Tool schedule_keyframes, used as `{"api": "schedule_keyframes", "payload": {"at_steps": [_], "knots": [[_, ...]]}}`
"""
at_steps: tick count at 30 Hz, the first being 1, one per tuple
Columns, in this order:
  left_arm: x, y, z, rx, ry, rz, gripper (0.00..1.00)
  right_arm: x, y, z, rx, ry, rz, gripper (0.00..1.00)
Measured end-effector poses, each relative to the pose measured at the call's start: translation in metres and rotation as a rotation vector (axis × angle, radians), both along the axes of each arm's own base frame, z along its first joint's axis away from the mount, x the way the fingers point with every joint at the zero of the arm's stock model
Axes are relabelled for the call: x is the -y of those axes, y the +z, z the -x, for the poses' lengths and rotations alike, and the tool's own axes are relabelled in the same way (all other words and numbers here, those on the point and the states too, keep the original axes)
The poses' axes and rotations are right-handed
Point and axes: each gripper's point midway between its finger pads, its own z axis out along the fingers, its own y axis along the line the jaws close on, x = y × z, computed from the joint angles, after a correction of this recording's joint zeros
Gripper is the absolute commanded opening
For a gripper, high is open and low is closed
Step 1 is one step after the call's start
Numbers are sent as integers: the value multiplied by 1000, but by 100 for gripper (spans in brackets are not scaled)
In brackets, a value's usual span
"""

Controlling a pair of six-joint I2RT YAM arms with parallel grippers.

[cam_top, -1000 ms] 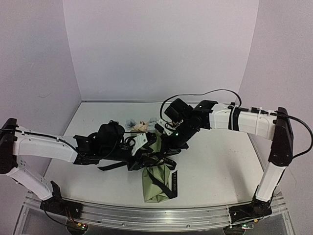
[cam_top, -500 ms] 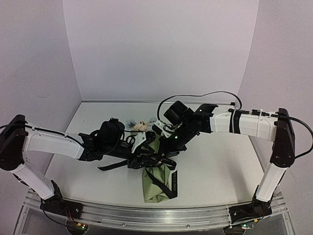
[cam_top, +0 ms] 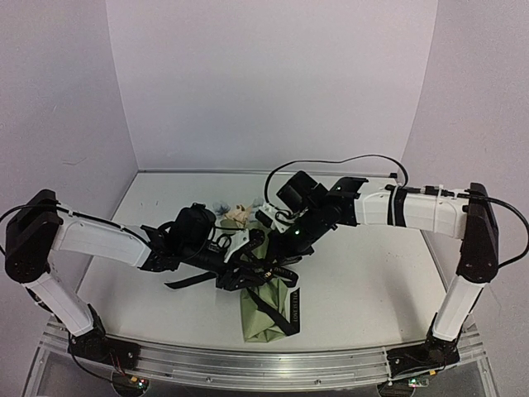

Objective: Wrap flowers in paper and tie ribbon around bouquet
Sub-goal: Cross the half-tied ribbon over the folded bouquet.

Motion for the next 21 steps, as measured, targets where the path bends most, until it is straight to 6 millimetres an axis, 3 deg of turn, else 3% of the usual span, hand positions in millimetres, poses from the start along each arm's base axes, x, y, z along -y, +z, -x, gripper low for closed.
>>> {"api": "schedule_keyframes", "payload": {"at_steps": [5, 13, 15, 18, 21], "knots": [[1, -3, -1, -5, 2, -6, 46, 0, 0, 0, 0, 0, -1, 0], [2, -3, -2, -20, 11, -6, 13, 0, 0, -1, 2, -7, 1, 1], [3, -1, -2, -22, 11, -1, 8, 0, 0, -3, 7, -18, 6, 9], [4, 1, -3, -40, 19, 3, 1, 1, -1, -5, 13, -35, 11, 30], [5, 2, -3, -55, 29, 7, 0, 4, -4, -9, 37, -55, 15, 46]]}}
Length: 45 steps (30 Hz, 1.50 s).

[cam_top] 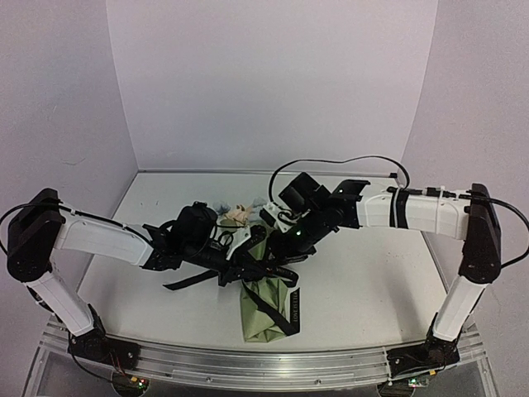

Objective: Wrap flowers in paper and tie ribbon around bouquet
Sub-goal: Cross the half-tied ribbon over the folded bouquet.

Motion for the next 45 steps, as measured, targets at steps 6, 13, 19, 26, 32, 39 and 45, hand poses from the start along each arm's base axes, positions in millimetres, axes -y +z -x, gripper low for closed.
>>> {"api": "schedule_keyframes", "payload": {"at_steps": [6, 13, 19, 26, 32, 39, 45], "knots": [[-1, 0, -6, -11, 48, 25, 0, 23, 2, 2, 87, -48, -29, 74], [-9, 9, -24, -32, 122, 72, 0, 40, 7, 1, 230, -95, -128, 75], [-15, 13, -34, -83, 152, 94, 0, 21, -7, 2, 320, -28, -150, 72], [-20, 13, -35, -139, 142, 100, 1, -7, -37, 18, 364, 106, -114, 62], [-24, 11, -33, -180, 132, 92, 1, -20, -51, 24, 416, 134, -86, 60], [-27, 5, -22, -228, 82, 69, 1, -25, -52, 27, 420, 140, -91, 56], [-29, -5, -12, -251, 33, 34, 1, -28, -48, 31, 388, 146, -98, 58]]}}
